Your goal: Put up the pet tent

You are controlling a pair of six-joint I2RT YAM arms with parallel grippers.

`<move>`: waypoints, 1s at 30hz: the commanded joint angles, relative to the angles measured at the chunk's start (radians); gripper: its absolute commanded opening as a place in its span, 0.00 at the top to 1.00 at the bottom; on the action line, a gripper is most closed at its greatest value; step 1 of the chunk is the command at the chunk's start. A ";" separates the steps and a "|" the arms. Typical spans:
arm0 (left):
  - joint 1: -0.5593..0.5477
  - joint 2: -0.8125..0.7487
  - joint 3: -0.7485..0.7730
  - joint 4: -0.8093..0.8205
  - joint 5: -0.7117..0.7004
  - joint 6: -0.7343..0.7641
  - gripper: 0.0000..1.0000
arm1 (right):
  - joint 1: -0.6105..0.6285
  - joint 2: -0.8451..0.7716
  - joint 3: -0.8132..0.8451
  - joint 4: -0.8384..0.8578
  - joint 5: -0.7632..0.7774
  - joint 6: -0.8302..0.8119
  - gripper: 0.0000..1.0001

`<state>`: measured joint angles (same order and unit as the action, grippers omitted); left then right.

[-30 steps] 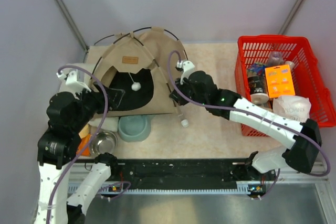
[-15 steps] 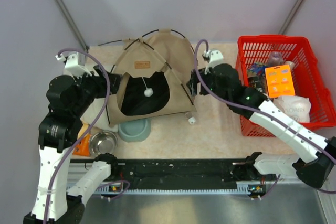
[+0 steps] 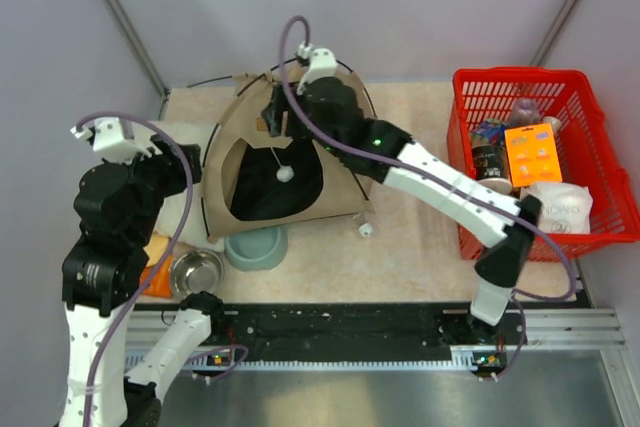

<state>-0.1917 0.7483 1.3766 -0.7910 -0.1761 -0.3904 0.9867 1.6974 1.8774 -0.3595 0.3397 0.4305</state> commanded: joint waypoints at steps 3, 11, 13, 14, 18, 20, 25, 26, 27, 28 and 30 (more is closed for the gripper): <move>0.001 -0.095 -0.068 -0.028 -0.094 -0.024 0.33 | 0.033 0.269 0.245 0.028 0.013 0.171 0.39; 0.001 -0.070 -0.122 -0.079 0.032 -0.077 0.34 | 0.032 0.349 0.259 0.237 0.028 0.221 0.49; 0.001 -0.063 -0.131 -0.076 0.058 -0.084 0.34 | 0.033 0.343 0.246 0.264 0.033 0.229 0.57; 0.001 -0.064 -0.136 -0.074 0.066 -0.085 0.34 | 0.032 0.331 0.226 0.295 0.028 0.228 0.60; 0.001 -0.070 -0.143 -0.074 0.049 -0.082 0.34 | 0.030 0.280 0.135 0.402 0.048 0.234 0.67; 0.001 -0.067 -0.143 -0.076 0.043 -0.079 0.34 | 0.018 0.297 0.160 0.392 0.047 0.247 0.60; 0.001 -0.060 -0.143 -0.077 0.052 -0.085 0.34 | -0.039 0.364 0.227 0.330 -0.013 0.361 0.53; 0.001 -0.060 -0.145 -0.079 0.052 -0.085 0.34 | -0.043 0.367 0.224 0.341 -0.019 0.369 0.53; 0.001 -0.058 -0.143 -0.079 0.052 -0.085 0.34 | -0.046 0.373 0.224 0.350 -0.016 0.373 0.53; 0.001 -0.056 -0.145 -0.080 0.050 -0.085 0.34 | -0.051 0.378 0.223 0.353 -0.015 0.381 0.53; 0.001 -0.056 -0.143 -0.082 0.050 -0.085 0.34 | -0.057 0.386 0.215 0.413 -0.036 0.384 0.55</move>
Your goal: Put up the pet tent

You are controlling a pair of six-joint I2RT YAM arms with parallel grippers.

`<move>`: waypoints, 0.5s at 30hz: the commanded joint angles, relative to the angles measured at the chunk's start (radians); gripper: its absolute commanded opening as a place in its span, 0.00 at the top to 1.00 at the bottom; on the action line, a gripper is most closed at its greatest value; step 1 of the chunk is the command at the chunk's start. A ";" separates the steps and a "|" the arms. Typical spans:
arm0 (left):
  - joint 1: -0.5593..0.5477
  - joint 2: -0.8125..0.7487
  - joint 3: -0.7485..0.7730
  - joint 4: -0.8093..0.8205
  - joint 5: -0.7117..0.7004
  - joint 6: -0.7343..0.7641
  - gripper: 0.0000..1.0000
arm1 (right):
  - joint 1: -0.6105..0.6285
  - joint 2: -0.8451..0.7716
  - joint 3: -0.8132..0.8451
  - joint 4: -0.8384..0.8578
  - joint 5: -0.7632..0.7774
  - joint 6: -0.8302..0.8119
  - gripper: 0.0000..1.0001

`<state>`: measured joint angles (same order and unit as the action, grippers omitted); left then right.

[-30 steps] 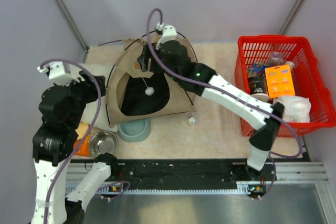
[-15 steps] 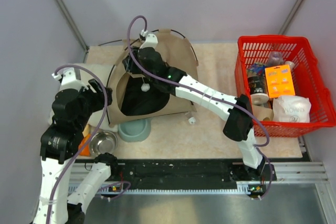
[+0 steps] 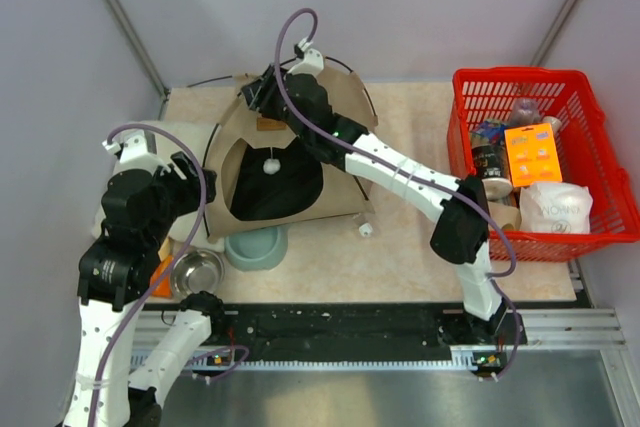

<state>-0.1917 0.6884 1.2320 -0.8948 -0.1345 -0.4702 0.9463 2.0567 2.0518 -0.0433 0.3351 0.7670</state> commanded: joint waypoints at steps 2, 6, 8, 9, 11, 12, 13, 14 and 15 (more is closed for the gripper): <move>0.001 0.007 0.000 0.019 0.010 -0.005 0.34 | -0.027 0.046 0.056 0.108 -0.044 0.061 0.55; 0.001 0.013 0.000 0.020 0.007 -0.005 0.34 | -0.046 0.094 0.102 0.086 -0.076 0.110 0.58; 0.001 0.014 0.001 0.020 0.004 -0.007 0.34 | -0.052 0.111 0.117 0.080 -0.081 0.123 0.58; 0.001 0.016 0.000 0.020 0.006 -0.007 0.34 | -0.053 0.118 0.123 0.080 -0.088 0.130 0.58; 0.001 0.016 -0.002 0.019 0.004 -0.008 0.34 | -0.057 0.132 0.131 0.080 -0.105 0.152 0.58; 0.001 0.016 -0.003 0.017 0.003 -0.007 0.34 | -0.058 0.137 0.133 0.089 -0.117 0.158 0.58; 0.001 0.016 -0.003 0.014 0.001 -0.007 0.34 | -0.061 0.141 0.133 0.103 -0.119 0.160 0.58; 0.001 0.017 -0.002 0.011 0.003 -0.005 0.34 | -0.060 0.145 0.133 0.117 -0.122 0.157 0.58; 0.001 0.016 -0.003 0.007 0.000 -0.005 0.34 | -0.060 0.149 0.134 0.128 -0.125 0.157 0.58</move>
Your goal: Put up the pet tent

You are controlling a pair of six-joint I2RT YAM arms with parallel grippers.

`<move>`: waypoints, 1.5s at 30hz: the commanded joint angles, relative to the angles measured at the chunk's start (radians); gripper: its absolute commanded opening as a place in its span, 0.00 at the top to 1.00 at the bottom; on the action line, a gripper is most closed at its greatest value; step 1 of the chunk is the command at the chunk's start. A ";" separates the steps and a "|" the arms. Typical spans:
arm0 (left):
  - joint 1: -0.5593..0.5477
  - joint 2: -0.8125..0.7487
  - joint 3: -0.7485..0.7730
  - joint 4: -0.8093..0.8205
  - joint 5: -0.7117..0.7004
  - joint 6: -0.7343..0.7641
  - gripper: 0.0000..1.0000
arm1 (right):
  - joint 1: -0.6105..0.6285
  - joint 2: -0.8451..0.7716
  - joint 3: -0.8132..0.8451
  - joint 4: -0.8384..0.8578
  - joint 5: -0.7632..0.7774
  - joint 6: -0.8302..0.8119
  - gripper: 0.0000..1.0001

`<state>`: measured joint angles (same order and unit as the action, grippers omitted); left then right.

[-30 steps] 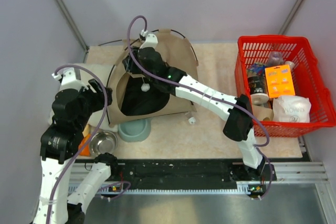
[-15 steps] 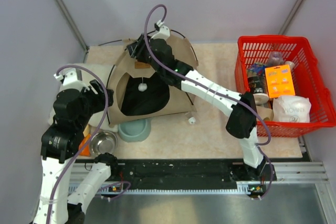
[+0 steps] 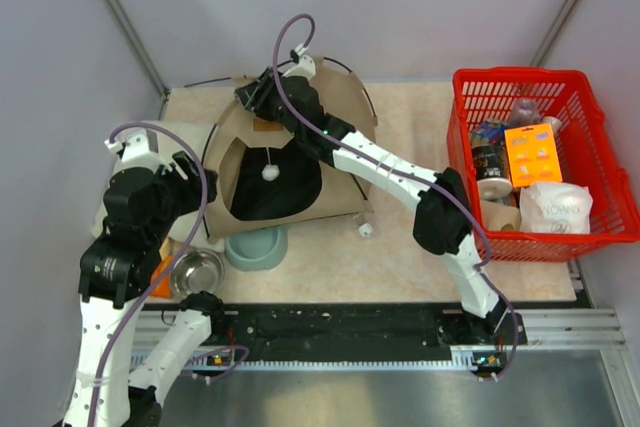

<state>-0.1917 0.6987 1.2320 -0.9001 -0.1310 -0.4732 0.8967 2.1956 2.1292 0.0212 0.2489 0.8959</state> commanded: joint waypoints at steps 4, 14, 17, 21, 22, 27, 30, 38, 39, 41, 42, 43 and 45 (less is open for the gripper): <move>0.001 0.002 0.000 -0.003 -0.009 -0.001 0.34 | -0.013 0.029 0.072 0.103 -0.053 0.029 0.61; 0.001 -0.013 0.015 -0.023 -0.021 0.005 0.34 | -0.025 0.093 0.141 0.161 -0.117 0.075 0.67; 0.001 -0.013 0.024 -0.029 -0.024 0.007 0.34 | -0.028 0.108 0.143 0.164 -0.138 0.112 0.68; 0.001 -0.018 0.030 -0.036 -0.025 0.007 0.34 | -0.035 0.119 0.141 0.187 -0.171 0.159 0.77; 0.001 -0.018 0.030 -0.036 -0.024 0.008 0.34 | -0.038 0.119 0.140 0.190 -0.177 0.170 0.82; 0.001 -0.022 0.044 -0.045 -0.032 0.015 0.34 | -0.045 0.081 0.111 0.218 -0.210 0.198 1.00; 0.001 -0.027 0.061 -0.046 -0.038 0.021 0.34 | -0.054 0.033 0.091 0.227 -0.243 0.187 1.00; 0.001 -0.025 0.162 -0.017 -0.018 0.056 0.34 | -0.113 -0.152 -0.031 0.261 -0.397 0.135 1.00; 0.001 -0.025 0.175 -0.013 -0.015 0.062 0.34 | -0.122 -0.180 -0.046 0.266 -0.425 0.123 1.00; 0.001 -0.021 0.199 -0.005 -0.009 0.068 0.34 | -0.145 -0.221 -0.078 0.267 -0.467 0.106 1.00; 0.001 -0.016 0.208 0.000 -0.007 0.070 0.34 | -0.157 -0.235 -0.090 0.273 -0.494 0.101 1.00; 0.001 -0.015 0.216 0.001 -0.004 0.071 0.34 | -0.168 -0.250 -0.095 0.267 -0.511 0.100 1.00; 0.001 -0.008 0.227 0.009 0.004 0.071 0.34 | -0.195 -0.257 -0.083 0.250 -0.594 0.115 1.00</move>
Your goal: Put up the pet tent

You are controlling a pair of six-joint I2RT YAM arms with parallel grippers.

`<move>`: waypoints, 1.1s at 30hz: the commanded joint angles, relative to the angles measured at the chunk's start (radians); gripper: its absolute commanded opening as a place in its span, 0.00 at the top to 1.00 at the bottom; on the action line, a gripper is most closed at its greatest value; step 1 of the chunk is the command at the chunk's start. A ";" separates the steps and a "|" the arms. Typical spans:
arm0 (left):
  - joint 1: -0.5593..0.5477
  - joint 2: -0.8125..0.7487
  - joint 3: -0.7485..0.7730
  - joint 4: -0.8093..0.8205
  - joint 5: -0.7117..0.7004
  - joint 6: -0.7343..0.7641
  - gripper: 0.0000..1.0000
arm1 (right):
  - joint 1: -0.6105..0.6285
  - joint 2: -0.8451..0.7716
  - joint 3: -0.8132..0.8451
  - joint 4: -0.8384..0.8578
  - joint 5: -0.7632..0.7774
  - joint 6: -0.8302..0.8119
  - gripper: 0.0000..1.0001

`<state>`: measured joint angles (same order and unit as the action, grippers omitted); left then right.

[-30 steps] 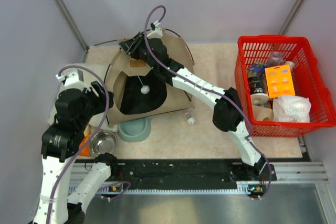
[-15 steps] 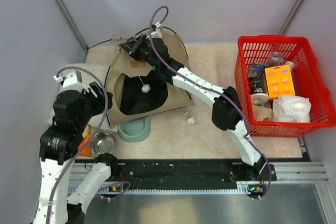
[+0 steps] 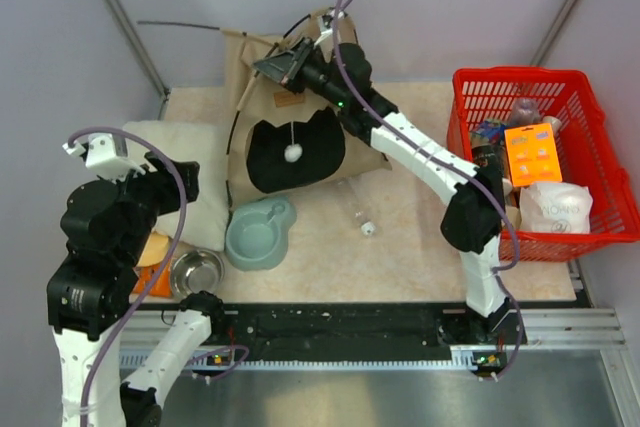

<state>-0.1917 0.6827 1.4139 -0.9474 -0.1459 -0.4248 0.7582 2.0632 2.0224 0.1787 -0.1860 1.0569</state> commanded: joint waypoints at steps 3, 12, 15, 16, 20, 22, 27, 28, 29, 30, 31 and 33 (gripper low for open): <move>0.001 0.015 0.063 0.061 0.031 0.029 0.34 | -0.097 -0.132 0.029 0.090 -0.298 -0.002 1.00; 0.001 0.054 0.128 0.088 0.111 0.055 0.33 | -0.160 -0.126 0.114 -0.164 -0.708 -0.018 1.00; 0.001 0.060 0.120 0.090 0.127 0.054 0.33 | -0.183 -0.095 0.196 -0.342 -0.825 -0.102 1.00; 0.001 0.063 0.114 0.090 0.132 0.052 0.33 | -0.194 -0.092 0.194 -0.358 -0.863 -0.116 1.00; 0.001 0.063 0.083 0.095 0.140 0.046 0.33 | -0.230 -0.092 0.135 -0.404 -0.928 -0.174 1.00; 0.001 0.061 0.068 0.096 0.140 0.041 0.33 | -0.240 -0.101 0.113 -0.488 -0.891 -0.247 0.98; 0.001 0.066 0.046 0.102 0.141 0.040 0.33 | -0.243 -0.060 0.182 -0.825 -0.690 -0.455 0.88; 0.001 0.066 0.042 0.102 0.140 0.040 0.33 | -0.243 -0.057 0.188 -0.859 -0.646 -0.484 0.83; 0.001 0.067 0.037 0.105 0.140 0.040 0.33 | -0.243 -0.060 0.179 -0.877 -0.614 -0.501 0.78; 0.001 0.069 0.034 0.107 0.140 0.041 0.33 | -0.241 -0.066 0.170 -0.892 -0.571 -0.511 0.72; 0.001 0.067 0.033 0.108 0.140 0.041 0.33 | -0.243 -0.081 0.162 -0.906 -0.523 -0.523 0.66; 0.001 0.071 0.025 0.111 0.140 0.041 0.33 | -0.241 -0.107 0.145 -0.923 -0.448 -0.546 0.53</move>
<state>-0.1917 0.7444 1.4490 -0.8967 -0.0151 -0.3897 0.5163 2.0045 2.1422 -0.6437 -0.8215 0.6376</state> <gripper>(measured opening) 0.668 0.361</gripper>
